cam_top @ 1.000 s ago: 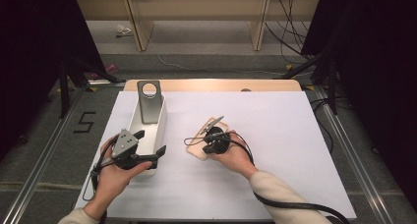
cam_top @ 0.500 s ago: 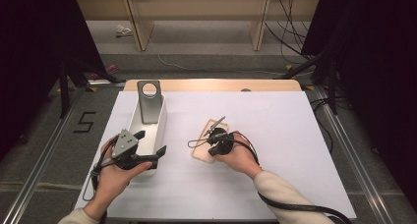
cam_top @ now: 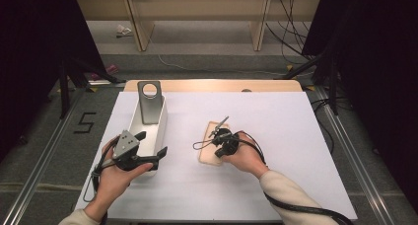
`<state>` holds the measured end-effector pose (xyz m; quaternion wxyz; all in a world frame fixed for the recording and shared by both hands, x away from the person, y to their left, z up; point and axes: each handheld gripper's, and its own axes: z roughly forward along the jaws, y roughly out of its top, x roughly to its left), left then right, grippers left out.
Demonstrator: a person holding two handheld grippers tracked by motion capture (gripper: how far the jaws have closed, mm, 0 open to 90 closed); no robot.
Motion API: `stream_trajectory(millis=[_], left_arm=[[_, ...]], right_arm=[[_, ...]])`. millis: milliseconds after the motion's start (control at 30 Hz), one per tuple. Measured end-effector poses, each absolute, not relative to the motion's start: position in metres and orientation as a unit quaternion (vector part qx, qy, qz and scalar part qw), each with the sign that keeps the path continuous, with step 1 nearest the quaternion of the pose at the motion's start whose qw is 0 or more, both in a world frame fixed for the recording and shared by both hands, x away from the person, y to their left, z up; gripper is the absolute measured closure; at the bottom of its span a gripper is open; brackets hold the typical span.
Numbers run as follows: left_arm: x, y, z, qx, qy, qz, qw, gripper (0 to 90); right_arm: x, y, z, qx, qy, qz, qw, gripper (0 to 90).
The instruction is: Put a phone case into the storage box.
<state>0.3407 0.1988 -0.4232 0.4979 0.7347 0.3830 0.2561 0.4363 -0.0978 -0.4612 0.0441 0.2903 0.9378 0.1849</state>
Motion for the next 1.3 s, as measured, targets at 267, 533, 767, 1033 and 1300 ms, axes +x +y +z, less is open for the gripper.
stream_trajectory(millis=[267,533,767,1033,1300], left_arm=[[0.341,0.198,-0.424,0.736,0.381,0.256,0.497,10.8],[0.341,0.198,-0.424,0.737,0.381,0.258,0.495,10.9],[0.341,0.198,-0.424,0.737,0.380,0.259,0.495,10.9],[0.341,0.198,-0.424,0.739,0.379,0.257,0.495,10.8],[0.341,0.198,-0.425,0.739,0.379,0.258,0.494,10.8]], right_arm=[[0.440,-0.107,-0.460,0.296,0.938,0.173,0.043,90.0],[0.441,-0.108,-0.459,0.299,0.938,0.170,0.040,90.0],[0.442,-0.111,-0.459,0.298,0.939,0.166,0.040,90.0],[0.442,-0.112,-0.459,0.287,0.942,0.170,0.041,81.4],[0.437,-0.113,-0.442,0.220,0.956,0.185,0.066,48.1]])
